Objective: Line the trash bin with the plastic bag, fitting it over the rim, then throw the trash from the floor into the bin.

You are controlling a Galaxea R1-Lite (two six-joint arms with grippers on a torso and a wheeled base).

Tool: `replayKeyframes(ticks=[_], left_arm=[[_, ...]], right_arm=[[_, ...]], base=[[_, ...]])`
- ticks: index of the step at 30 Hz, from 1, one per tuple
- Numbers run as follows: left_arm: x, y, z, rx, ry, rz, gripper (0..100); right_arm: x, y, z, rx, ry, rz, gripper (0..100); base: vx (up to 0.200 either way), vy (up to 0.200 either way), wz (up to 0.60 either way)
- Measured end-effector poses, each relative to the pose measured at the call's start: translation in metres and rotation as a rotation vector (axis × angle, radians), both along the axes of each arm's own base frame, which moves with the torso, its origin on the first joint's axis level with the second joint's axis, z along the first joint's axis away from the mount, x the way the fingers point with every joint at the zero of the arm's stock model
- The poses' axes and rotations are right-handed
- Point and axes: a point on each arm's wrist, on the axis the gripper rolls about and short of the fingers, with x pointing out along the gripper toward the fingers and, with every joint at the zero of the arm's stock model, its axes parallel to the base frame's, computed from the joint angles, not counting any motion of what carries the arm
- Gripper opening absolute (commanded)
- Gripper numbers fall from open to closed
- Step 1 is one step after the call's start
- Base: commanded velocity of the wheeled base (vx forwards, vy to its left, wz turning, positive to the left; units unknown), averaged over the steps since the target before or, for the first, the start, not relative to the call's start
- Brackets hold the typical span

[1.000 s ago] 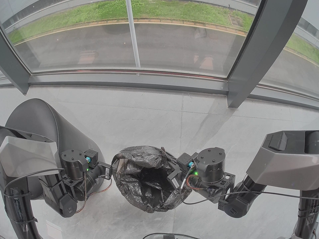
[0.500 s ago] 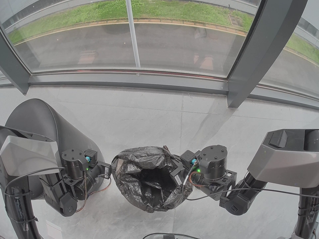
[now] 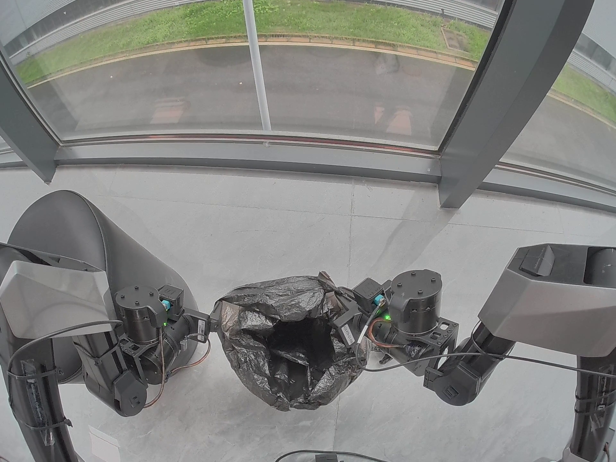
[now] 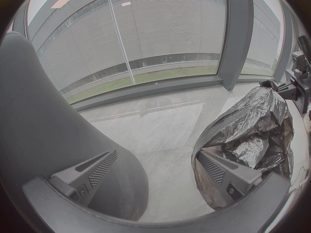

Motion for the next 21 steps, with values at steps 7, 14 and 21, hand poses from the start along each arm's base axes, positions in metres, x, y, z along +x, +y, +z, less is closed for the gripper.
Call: replayKeyframes(ticks=[7,14,21], left_arm=[[0.0,0.0,0.0,-0.006,0.0,-0.001,100],[-0.001,-0.001,-0.001,-0.008,0.003,-0.004,100],[-0.001,-0.001,-0.002,-0.007,0.008,-0.005,100]], right_arm=[[0.01,-0.001,0.001,0.0,-0.018,-0.016,0],[0.02,-0.002,-0.001,-0.006,-0.03,-0.026,0],[0.03,-0.009,-0.002,-0.025,-0.043,-0.047,0]], base=[[0.0,0.0,0.0],[0.0,0.0,0.0],[0.0,0.0,0.0]])
